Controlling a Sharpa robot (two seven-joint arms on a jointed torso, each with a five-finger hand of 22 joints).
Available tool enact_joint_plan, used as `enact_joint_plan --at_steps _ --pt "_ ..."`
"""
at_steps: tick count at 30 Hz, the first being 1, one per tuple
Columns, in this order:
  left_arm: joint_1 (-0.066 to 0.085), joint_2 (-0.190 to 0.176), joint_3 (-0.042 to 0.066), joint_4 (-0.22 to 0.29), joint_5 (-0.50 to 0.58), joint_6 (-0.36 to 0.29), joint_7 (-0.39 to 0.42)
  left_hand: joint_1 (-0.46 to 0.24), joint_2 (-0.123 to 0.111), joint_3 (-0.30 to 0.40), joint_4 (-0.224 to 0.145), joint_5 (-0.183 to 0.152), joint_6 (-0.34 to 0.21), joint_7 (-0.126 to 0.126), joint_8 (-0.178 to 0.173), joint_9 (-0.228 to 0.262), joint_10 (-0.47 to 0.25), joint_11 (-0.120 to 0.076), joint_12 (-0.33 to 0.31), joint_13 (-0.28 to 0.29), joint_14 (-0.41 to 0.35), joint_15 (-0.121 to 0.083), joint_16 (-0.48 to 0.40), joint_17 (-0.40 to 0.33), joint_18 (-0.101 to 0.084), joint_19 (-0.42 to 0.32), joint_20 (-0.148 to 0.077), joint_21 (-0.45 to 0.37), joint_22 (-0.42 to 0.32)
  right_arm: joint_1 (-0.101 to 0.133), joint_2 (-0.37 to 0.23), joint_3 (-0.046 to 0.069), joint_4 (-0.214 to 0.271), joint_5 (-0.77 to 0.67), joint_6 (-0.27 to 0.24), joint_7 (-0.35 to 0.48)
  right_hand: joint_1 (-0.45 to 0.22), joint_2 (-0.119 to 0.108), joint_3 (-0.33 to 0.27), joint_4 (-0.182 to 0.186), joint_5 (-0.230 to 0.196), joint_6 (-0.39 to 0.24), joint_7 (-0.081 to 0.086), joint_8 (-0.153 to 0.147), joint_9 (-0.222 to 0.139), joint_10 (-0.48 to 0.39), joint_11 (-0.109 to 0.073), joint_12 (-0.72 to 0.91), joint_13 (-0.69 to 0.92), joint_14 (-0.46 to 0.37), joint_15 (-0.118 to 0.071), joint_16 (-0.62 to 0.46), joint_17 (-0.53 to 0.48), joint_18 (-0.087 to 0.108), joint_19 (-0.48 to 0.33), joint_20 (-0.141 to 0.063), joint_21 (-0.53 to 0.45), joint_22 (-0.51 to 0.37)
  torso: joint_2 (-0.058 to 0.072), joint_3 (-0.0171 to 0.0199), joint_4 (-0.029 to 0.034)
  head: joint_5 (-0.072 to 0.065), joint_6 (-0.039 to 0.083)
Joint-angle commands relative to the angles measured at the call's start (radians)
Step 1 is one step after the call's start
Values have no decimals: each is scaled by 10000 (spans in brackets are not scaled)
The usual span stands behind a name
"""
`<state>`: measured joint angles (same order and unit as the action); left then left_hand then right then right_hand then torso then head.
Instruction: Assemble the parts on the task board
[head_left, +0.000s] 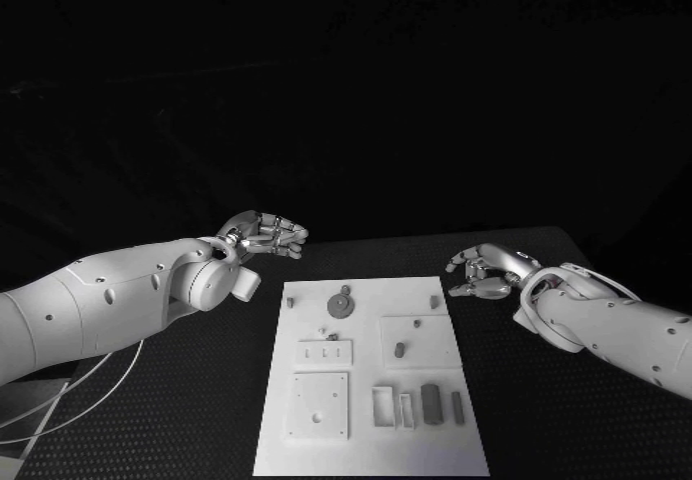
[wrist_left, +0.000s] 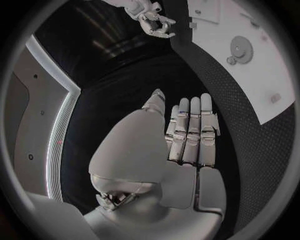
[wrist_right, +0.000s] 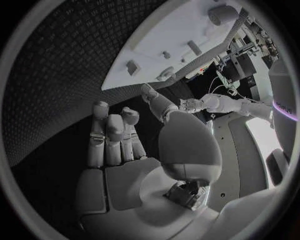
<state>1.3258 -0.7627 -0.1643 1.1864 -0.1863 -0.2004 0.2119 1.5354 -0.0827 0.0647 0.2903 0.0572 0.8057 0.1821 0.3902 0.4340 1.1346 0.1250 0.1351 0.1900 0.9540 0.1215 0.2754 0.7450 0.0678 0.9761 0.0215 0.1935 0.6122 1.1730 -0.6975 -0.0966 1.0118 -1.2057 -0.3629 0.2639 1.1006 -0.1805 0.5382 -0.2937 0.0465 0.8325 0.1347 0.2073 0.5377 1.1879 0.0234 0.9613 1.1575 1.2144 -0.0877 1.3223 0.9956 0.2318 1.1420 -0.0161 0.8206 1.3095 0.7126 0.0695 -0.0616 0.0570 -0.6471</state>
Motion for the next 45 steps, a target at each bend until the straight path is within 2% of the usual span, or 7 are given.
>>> enact_joint_plan --at_steps 1,6,11,16,23,31,45 --pt "-42 20 4 20 -59 296 74 -82 17 -71 12 -54 -41 42 -49 -15 -58 51 -46 -16 -6 21 -61 17 48 -14 15 -40 17 -179 221 7 -367 -142 -329 394 127 -17 -40 25 15 -241 60 -111 -46 -82 27 -21 -4 -64 51 -23 6 300 -51 19 -41 107 40 5 37 -61 -18" --pt "-55 19 4 54 -59 297 53 -85 19 -73 11 -54 -48 47 -59 -18 -64 56 -57 -19 -3 21 -64 21 50 -11 15 -41 18 -355 321 10 -587 -83 -364 423 152 -37 -67 31 15 -320 88 -136 -47 -93 56 4 9 -70 81 -2 22 300 -36 38 -35 111 78 78 80 -130 -32" --pt "-55 -6 5 76 -59 271 5 -92 12 -80 11 -54 -66 57 -79 -24 -76 64 -78 -23 0 20 -71 28 51 -9 15 -45 21 -428 409 10 -620 -82 -146 388 144 -26 -80 38 15 -330 96 -133 -42 -96 65 20 17 -69 90 14 32 300 -27 46 -29 114 99 124 70 -149 -53" --pt "-54 -34 5 98 -59 273 -30 -108 14 -81 14 -53 -90 70 -103 -32 -92 76 -103 -28 -1 22 -83 35 50 -11 17 -52 23 -472 456 10 -646 -82 -42 375 142 40 -86 36 15 -302 112 -105 -24 -111 80 40 28 -78 106 32 46 300 -28 55 -28 117 112 147 61 -169 -92" --pt "-53 -90 6 164 -59 260 -62 -128 -10 -86 15 -54 -140 95 -144 -45 -122 95 -143 -37 -9 27 -103 44 48 -19 21 -64 25 -578 533 10 -760 -82 54 380 136 110 -120 28 15 -200 115 -26 19 -141 86 72 46 -101 117 61 68 300 -44 68 -26 128 108 118 76 -142 -152" --pt "-52 -95 7 204 -59 200 -95 -120 -8 -77 9 -53 -140 97 -147 -45 -114 93 -146 -35 -5 26 -107 49 51 -16 19 -65 27 -685 694 10 -919 -55 91 374 92 233 -167 46 14 -84 116 61 68 -160 86 107 59 -120 114 87 85 300 -58 82 -18 140 121 119 102 -109 -227" --pt "-48 -182 9 298 -59 197 -111 -108 -26 -72 7 -54 -149 102 -156 -46 -111 93 -155 -34 2 23 -111 57 54 -11 18 -67 30 -816 861 11 -1080 106 136 456 -34 541 -204 42 15 168 93 222 145 -137 69 180 66 -109 107 148 106 300 -62 81 22 162 133 127 77 -2 -313"
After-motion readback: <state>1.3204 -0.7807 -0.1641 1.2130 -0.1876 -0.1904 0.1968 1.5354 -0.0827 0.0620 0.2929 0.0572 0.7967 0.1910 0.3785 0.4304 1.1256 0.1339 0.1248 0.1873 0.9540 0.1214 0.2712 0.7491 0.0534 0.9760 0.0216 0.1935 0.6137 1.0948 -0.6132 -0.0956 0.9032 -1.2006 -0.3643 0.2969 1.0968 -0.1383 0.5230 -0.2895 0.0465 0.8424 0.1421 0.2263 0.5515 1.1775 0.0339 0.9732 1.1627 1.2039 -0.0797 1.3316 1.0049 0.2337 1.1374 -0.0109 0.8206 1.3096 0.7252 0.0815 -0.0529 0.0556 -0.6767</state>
